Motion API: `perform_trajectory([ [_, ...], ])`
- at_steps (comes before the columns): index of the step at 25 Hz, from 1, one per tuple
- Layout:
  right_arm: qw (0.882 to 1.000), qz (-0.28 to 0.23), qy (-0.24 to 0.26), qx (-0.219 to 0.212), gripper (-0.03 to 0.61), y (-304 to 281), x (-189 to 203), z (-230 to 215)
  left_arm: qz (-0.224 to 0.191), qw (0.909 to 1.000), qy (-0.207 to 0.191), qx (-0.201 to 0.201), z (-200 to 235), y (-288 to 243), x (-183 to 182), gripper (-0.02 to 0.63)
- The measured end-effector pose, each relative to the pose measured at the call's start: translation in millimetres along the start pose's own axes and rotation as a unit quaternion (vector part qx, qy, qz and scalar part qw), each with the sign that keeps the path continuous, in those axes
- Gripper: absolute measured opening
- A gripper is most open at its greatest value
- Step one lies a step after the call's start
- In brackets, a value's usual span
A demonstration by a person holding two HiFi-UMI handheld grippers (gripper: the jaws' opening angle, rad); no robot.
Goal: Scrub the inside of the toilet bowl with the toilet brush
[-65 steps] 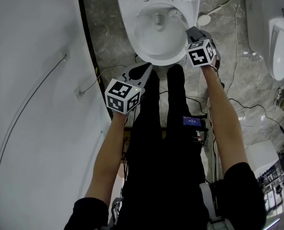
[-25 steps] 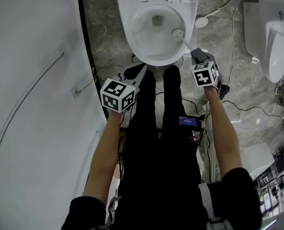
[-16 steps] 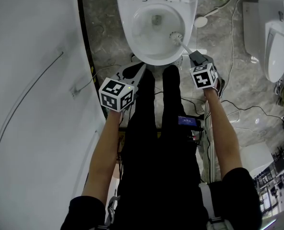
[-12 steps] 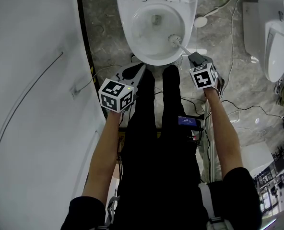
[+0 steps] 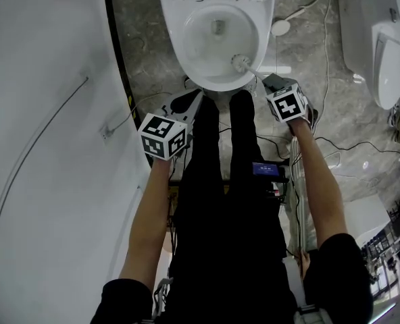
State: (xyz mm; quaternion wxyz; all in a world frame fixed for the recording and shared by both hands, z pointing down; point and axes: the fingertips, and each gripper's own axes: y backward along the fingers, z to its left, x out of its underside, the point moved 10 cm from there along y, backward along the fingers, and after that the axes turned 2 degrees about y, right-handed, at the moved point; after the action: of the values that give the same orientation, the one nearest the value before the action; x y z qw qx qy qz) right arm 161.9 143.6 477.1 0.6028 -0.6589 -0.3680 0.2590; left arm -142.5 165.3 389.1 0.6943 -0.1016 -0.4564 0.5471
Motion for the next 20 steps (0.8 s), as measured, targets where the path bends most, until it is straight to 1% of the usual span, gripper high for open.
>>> perform_trajectory([
  [2, 1.000, 0.008, -0.011, -0.012, 0.150, -1.4, 1.7, 2.9, 0.000, 1.0000, -0.001, 0.000, 0.1, 0.6, 0.6, 0.007],
  [7, 1.000, 0.008, -0.007, -0.019, 0.150, -3.7, 0.5, 5.2, 0.000, 1.0000, 0.001, -0.001, -0.5, 2.3, 4.5, 0.007],
  [12, 0.999, 0.016, -0.024, -0.037, 0.152, -6.8, -1.2, 8.3, -0.001, 1.0000, 0.002, -0.001, -0.7, 3.2, 5.9, 0.007],
  [20, 0.998, 0.022, -0.031, -0.058, 0.153, -14.9, -3.4, 23.0, -0.003, 1.0000, 0.005, -0.001, 0.4, 1.3, 7.8, 0.006],
])
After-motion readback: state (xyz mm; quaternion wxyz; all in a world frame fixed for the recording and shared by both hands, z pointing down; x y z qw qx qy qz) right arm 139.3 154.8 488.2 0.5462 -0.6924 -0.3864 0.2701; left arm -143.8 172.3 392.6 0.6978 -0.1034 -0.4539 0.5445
